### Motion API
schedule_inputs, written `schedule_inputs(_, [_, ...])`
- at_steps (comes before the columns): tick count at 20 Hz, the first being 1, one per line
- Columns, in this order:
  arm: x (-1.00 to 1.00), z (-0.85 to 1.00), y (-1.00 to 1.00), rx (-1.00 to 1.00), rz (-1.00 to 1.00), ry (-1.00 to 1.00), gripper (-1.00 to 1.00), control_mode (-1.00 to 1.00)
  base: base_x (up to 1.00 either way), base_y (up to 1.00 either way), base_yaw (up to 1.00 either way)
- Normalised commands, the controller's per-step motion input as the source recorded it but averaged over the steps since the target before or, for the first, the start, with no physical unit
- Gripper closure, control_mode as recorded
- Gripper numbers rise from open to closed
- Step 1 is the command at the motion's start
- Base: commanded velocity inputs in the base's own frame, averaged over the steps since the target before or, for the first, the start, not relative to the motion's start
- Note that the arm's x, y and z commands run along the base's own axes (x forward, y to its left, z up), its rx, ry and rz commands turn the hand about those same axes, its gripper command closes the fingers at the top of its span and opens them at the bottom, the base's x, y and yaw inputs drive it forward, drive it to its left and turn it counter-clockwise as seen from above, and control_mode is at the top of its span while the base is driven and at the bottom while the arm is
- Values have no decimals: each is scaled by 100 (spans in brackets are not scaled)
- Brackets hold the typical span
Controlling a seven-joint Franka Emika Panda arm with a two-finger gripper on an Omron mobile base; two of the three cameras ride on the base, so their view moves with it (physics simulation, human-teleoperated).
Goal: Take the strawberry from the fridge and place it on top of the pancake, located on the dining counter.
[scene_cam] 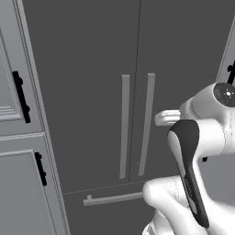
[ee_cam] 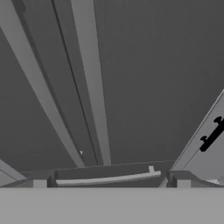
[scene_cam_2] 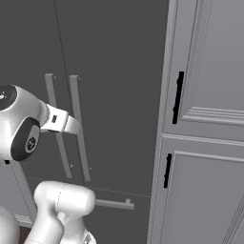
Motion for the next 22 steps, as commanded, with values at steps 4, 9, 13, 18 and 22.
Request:
schedule_inputs(4, [-61,0,3,4,0,0,-100,-100,0,0,0])
schedule_inputs(9, [-20,-1,6,0,0,-2,-100,100,-4,29,0])
schedule_inputs(13, [0,0,0,0,0,0,-100,100,0,61,0])
schedule_inputs(18, [0,0,0,0,0,0,-100,100,-26,6,0])
schedule_inputs(22, [0,0,0,0,0,0,-100,100,-75,-14,0])
